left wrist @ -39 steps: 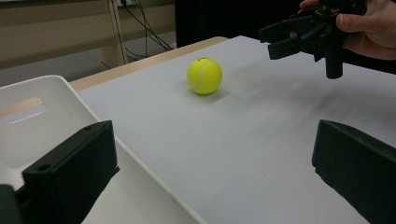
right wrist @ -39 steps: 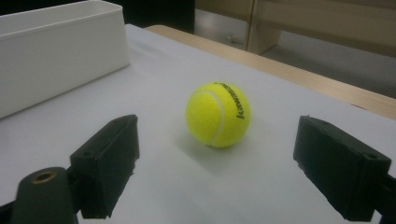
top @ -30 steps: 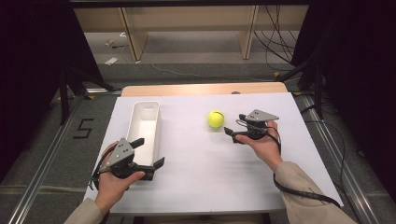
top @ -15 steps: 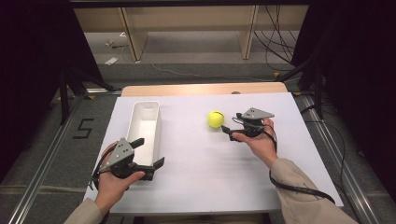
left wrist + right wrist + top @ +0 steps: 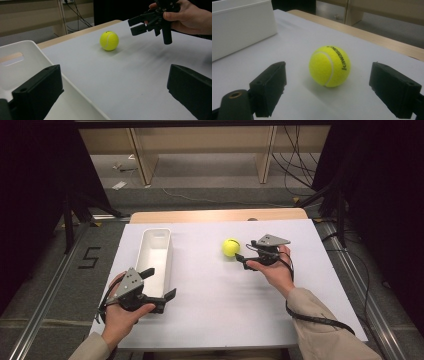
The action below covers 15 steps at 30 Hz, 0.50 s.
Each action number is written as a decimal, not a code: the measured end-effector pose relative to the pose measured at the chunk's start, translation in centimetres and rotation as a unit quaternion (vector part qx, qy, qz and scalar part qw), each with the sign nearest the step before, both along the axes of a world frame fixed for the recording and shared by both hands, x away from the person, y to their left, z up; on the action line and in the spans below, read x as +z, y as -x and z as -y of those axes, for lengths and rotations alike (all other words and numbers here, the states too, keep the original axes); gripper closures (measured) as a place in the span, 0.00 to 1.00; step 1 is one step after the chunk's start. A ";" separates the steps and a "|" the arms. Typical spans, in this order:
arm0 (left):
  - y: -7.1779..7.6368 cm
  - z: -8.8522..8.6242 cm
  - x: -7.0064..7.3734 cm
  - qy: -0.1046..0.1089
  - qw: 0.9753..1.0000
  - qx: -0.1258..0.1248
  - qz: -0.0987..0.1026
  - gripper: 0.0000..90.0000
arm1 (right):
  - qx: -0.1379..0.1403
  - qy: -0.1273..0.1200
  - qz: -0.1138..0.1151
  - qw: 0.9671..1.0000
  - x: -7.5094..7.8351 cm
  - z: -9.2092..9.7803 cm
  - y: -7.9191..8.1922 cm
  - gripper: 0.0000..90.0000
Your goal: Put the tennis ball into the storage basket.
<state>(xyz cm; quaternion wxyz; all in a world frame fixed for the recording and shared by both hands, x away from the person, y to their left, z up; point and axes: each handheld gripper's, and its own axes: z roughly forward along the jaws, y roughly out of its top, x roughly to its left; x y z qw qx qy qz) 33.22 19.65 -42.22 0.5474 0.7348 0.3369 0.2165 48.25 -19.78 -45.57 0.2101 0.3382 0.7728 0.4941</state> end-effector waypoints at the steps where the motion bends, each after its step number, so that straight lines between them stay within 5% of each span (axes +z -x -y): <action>1: 0.0 0.0 0.0 0.000 1.000 0.000 0.000 0.00 | 0.000 0.000 -0.001 1.000 0.0 -0.1 -0.1 0.17; 15: 0.0 0.0 0.0 0.002 1.000 0.001 0.000 0.00 | -0.001 0.003 -0.006 1.000 -0.5 -1.1 -1.1 0.17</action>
